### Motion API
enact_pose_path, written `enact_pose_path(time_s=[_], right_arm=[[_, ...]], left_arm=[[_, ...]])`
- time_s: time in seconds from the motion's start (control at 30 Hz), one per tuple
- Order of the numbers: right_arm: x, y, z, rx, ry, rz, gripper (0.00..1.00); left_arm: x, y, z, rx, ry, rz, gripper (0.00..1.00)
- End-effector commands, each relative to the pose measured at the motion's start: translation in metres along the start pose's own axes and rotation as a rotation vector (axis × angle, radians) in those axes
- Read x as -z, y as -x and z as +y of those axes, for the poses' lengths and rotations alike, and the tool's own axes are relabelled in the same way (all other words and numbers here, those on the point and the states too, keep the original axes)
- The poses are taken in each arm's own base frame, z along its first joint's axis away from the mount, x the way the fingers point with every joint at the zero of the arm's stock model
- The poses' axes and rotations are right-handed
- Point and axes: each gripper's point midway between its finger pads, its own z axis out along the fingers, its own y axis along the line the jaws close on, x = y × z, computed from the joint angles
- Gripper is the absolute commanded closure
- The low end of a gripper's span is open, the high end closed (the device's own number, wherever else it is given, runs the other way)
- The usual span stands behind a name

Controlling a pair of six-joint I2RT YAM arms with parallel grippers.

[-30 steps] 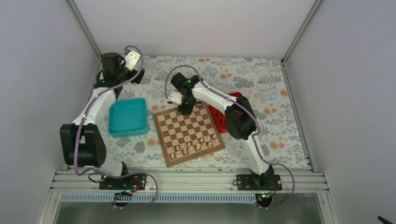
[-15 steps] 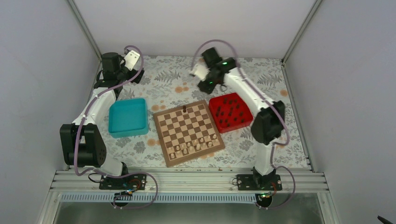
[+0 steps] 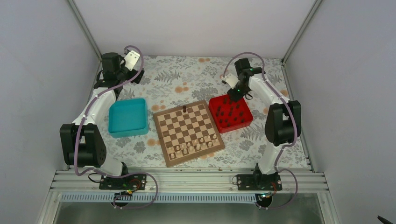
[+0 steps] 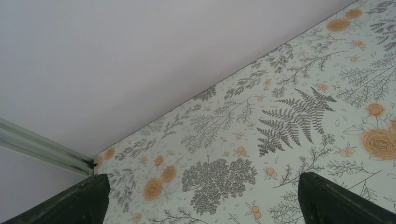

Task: Set up the chess pieces on the board
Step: Move the storage box to the center of the board.

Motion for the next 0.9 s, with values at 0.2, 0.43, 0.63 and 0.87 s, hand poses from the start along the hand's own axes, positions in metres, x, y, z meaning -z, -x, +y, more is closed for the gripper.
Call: enact_pose_path(time_s=[0.2,0.43,0.63,0.87], right_arm=[[-0.040,0.024,0.004,0.009,0.067,-0.057,0.59],[-0.049,0.033,0.005,0.020,0.097,-0.067,0.59],[-0.054,0.038,0.007,0.031,0.120,-0.065,0.60],[-0.060,0.037,0.016,0.043,0.155,-0.042,0.62]], left_arm=[[0.001,0.002,-0.001,-0.010,0.006,-0.020,0.00],[0.000,0.001,-0.001,-0.011,0.007,-0.018,0.00],[-0.003,-0.002,-0.002,-0.012,0.004,-0.011,0.00],[-0.004,-0.004,-0.003,-0.014,-0.001,-0.007,0.00]])
